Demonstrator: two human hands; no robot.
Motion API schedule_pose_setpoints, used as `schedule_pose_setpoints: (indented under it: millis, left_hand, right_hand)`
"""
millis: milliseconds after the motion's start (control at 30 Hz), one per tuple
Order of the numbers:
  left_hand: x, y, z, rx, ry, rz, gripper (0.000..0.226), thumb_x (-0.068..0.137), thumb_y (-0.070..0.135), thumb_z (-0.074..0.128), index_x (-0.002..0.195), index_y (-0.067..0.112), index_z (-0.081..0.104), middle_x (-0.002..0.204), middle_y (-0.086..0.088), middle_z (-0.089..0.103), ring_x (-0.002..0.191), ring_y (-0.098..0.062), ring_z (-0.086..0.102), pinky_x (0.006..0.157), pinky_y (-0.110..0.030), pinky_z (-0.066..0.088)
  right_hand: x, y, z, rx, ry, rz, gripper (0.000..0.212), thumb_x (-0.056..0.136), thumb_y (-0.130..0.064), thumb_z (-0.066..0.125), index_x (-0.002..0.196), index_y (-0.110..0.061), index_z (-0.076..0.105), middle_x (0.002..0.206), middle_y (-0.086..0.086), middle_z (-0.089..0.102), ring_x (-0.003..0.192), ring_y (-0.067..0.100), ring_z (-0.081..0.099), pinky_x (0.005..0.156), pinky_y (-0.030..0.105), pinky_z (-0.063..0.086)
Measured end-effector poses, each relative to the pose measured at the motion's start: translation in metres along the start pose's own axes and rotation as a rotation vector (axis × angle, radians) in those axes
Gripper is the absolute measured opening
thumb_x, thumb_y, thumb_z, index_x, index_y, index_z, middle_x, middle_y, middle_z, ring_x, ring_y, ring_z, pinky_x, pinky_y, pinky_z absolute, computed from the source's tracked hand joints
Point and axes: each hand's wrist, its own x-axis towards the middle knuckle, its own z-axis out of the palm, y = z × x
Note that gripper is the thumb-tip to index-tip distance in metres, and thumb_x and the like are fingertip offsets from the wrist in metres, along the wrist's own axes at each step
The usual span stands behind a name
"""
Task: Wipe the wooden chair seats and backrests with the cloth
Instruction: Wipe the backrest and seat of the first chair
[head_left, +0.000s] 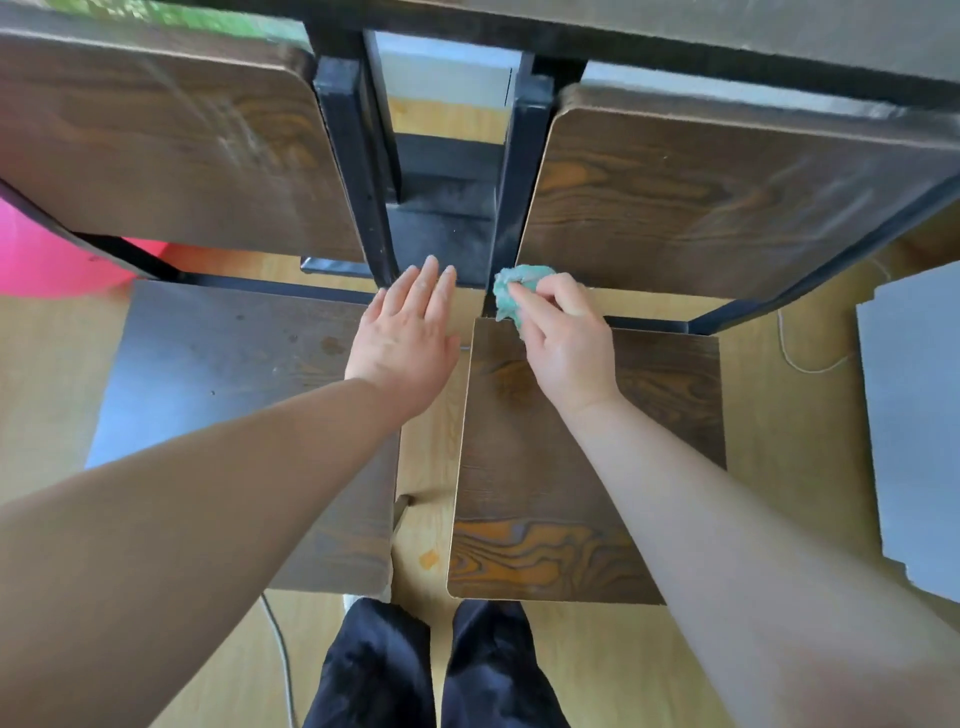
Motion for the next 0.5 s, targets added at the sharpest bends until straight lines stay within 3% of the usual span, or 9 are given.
schedule_pose_setpoints:
  millis: [267,500]
  left_hand:
    - [0.019,0.022,-0.045,0.036,0.086,0.035,0.066,0.104,0.043,0.033,0.158,0.02,0.001,0.167,-0.002,0.004,0.153,-0.023,0.004,0.123,-0.043,0.012]
    - [0.025,0.032,-0.039,0.04,0.085,0.006,0.067,0.104,0.045,0.032,0.158,0.019,0.002,0.167,-0.004,0.006,0.153,-0.025,0.007,0.123,-0.044,0.014]
  right_hand:
    - [0.062,-0.019,-0.105,0.028,0.373,-0.155,0.031,0.097,-0.021,0.057,0.123,-0.006,0.066,0.106,0.013,0.062,0.101,0.021,0.059,0.084,0.022,0.053]
    - [0.093,-0.011,-0.113,-0.124,0.367,-0.276,0.028,0.096,-0.012,0.058,0.12,-0.002,0.067,0.1,0.016,0.065,0.094,0.027,0.061,0.083,0.026,0.05]
